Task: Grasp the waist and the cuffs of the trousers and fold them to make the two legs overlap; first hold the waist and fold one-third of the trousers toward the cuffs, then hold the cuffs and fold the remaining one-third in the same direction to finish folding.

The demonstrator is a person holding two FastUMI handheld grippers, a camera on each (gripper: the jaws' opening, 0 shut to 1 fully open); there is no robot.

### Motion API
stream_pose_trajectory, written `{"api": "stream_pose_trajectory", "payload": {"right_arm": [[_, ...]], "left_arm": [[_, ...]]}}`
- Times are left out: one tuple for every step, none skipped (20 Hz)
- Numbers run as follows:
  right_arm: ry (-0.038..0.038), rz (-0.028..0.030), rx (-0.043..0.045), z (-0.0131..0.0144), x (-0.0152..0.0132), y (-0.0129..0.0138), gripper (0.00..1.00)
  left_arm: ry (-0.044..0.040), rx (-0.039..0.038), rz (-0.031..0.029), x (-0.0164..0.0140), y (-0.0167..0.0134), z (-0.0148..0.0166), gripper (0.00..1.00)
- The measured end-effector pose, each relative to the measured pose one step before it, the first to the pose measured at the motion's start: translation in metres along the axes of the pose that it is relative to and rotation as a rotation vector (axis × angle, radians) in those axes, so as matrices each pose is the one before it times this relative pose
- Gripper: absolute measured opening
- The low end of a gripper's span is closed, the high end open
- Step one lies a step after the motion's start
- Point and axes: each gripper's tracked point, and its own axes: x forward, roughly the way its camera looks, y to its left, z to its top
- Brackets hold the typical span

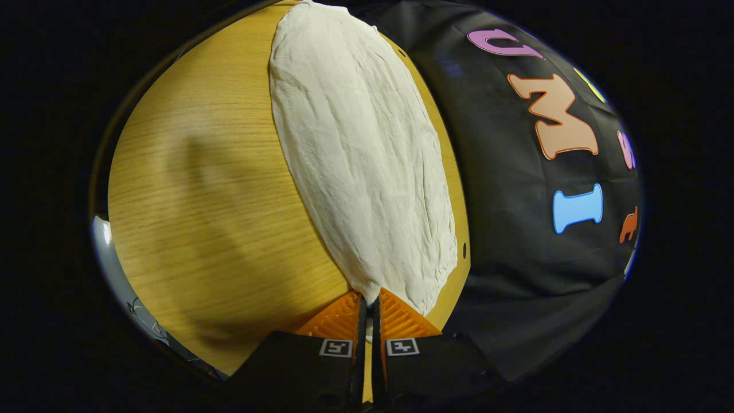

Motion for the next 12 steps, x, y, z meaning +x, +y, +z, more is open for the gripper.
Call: {"api": "stream_pose_trajectory", "payload": {"right_arm": [[-0.00046,-0.00026,0.00026,-0.00044,-0.00006,-0.00081,0.07],[-0.00028,0.00006,0.00007,0.00027,0.00015,0.00042,0.07],[-0.00077,-0.00019,-0.00106,0.00027,-0.00016,-0.00004,0.07],[-0.00057,-0.00068,-0.00143,-0.00023,0.00033,0.00013,0.07],[-0.00032,-0.00029,-0.00139,0.00009,-0.00011,-0.00029,0.07],[0.00025,-0.00055,-0.00028,-0.00006,0.00015,0.00042,0.07],[-0.00025,-0.00077,0.00108,0.00045,-0.00049,-0.00025,0.07],[0.00064,-0.00197,0.00141,-0.00067,0.00012,-0.00012,0.07],[-0.00013,-0.00299,0.00049,0.00044,0.00008,-0.00019,0.07],[0.00026,-0.00417,0.00035,-0.00039,0.00031,0.00011,0.07],[0.00065,-0.00512,0.00088,0.00012,-0.00027,0.00001,0.07],[0.00071,-0.00614,0.00286,-0.00002,0.00021,0.00005,0.07]], "left_arm": [[0.01126,0.02305,-0.0283,0.00236,-0.00492,-0.0043,0.97],[0.00691,0.02834,-0.01867,0.00145,-0.00351,-0.00325,0.97],[0.00639,0.02835,-0.01412,0.00121,-0.00222,-0.00283,0.98],[0.01247,0.01841,-0.01637,0.00222,-0.00333,-0.00495,0.97],[0.01177,0.01027,-0.00953,0.00187,-0.00145,-0.00348,0.97],[-0.0047,0.00695,-0.00673,0.00312,0.00047,0.00033,0.97],[0.00125,0.0028,-0.00742,0.00153,0.00017,-0.00151,0.94],[0.00246,0.00329,-0.00379,0.00319,0.00127,0.00028,0.93],[0.00003,0.00637,-0.00211,0.00259,0.00196,0.00002,0.92],[0.004,0.00605,-0.00422,0.00353,0.0007,0.00052,0.92],[0.00045,0.00839,0.00373,0.00331,0.0028,0.00108,0.89],[-0.00014,0.01307,0.00579,0.00368,0.00326,0.00135,0.88]]}}
